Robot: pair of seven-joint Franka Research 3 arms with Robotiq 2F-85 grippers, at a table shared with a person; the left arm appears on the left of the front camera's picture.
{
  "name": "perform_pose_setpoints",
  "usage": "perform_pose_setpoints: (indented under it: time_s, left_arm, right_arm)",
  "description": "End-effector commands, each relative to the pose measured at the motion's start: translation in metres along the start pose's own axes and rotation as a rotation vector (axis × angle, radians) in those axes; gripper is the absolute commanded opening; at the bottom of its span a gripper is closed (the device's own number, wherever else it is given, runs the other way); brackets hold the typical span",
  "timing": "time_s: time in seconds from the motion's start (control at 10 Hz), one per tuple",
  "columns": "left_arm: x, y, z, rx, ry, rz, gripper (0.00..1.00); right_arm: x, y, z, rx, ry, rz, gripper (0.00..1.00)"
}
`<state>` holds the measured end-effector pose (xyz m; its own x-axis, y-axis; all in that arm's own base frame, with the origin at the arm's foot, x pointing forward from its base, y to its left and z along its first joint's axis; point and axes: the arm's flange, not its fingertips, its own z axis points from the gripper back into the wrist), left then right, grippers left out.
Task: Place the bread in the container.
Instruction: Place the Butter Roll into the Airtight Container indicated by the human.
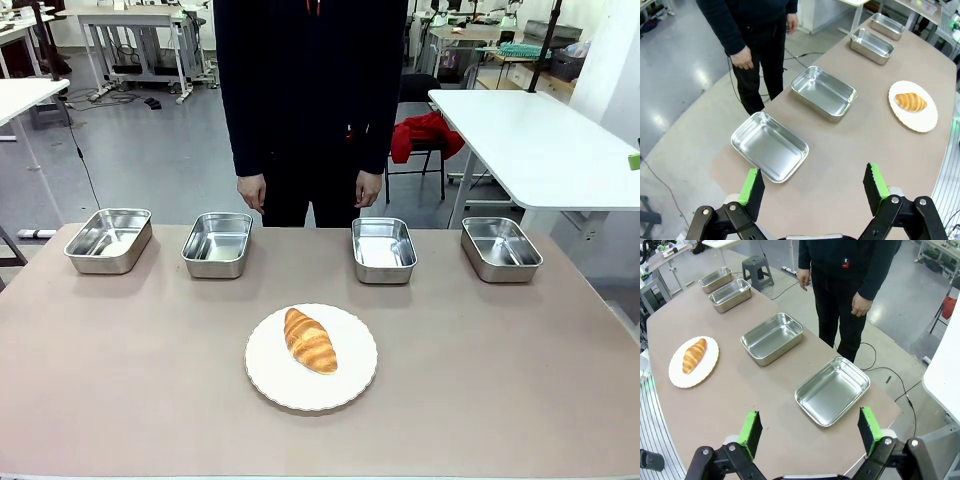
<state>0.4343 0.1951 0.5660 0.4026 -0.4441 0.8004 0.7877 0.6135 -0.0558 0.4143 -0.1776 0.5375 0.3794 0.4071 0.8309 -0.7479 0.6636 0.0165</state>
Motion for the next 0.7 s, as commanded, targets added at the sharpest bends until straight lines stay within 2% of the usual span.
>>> perform_pose_setpoints:
  time_s: [0.0,0.6]
  left_arm:
    - [0.0002,0.0002,0.0005,-0.001,-0.018,-0.014,1.0]
    - [0.0002,0.0002,0.0005,-0.001,-0.018,-0.014,1.0]
  right_arm:
    - [0.0011,0.0007,0.0007,-0.001,-0.004,0.001,1.0]
    - [0.0011,0.0007,0.0007,-0.001,-0.004,0.001,1.0]
